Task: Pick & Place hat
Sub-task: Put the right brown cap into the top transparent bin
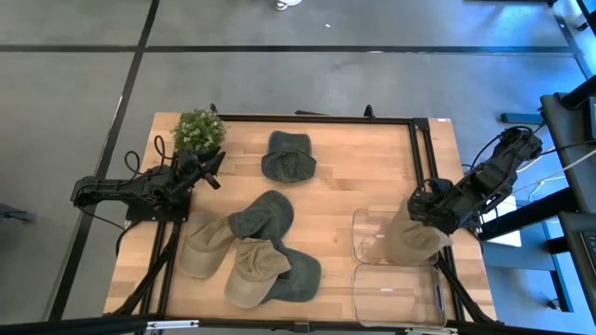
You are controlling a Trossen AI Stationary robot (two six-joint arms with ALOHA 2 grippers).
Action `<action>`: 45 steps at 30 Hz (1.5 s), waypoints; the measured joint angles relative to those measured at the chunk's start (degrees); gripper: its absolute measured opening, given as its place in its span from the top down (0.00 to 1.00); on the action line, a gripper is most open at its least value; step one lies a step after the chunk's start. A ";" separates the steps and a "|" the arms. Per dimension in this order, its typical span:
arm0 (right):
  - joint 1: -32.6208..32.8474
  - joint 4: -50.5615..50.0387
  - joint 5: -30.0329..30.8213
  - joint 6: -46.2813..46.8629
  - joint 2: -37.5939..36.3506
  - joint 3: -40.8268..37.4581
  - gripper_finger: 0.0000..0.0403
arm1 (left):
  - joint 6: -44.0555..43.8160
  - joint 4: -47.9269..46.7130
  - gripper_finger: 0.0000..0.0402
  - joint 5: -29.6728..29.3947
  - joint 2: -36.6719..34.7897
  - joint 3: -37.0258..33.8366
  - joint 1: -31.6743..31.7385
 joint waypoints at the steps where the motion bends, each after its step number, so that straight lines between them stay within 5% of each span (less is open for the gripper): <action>1: 0.00 -0.28 -0.75 -0.13 0.00 0.00 0.83 | 0.00 0.00 0.67 0.00 0.00 0.00 -0.02; 13: 0.00 -1.47 0.64 -8.11 -2.25 0.04 0.57 | 0.00 0.00 0.67 0.00 0.00 -0.02 0.00; 21: -1.69 0.98 12.88 -34.10 -1.91 0.09 0.55 | -0.02 0.04 0.67 0.00 0.00 -0.01 -0.01; 28: -6.89 14.29 21.21 -68.07 1.09 0.09 0.59 | -0.09 1.68 0.67 0.00 0.00 -0.01 -0.01; 45: -17.31 21.12 -0.98 -106.64 28.49 0.09 0.63 | -0.02 2.34 0.67 0.24 0.00 0.00 -0.02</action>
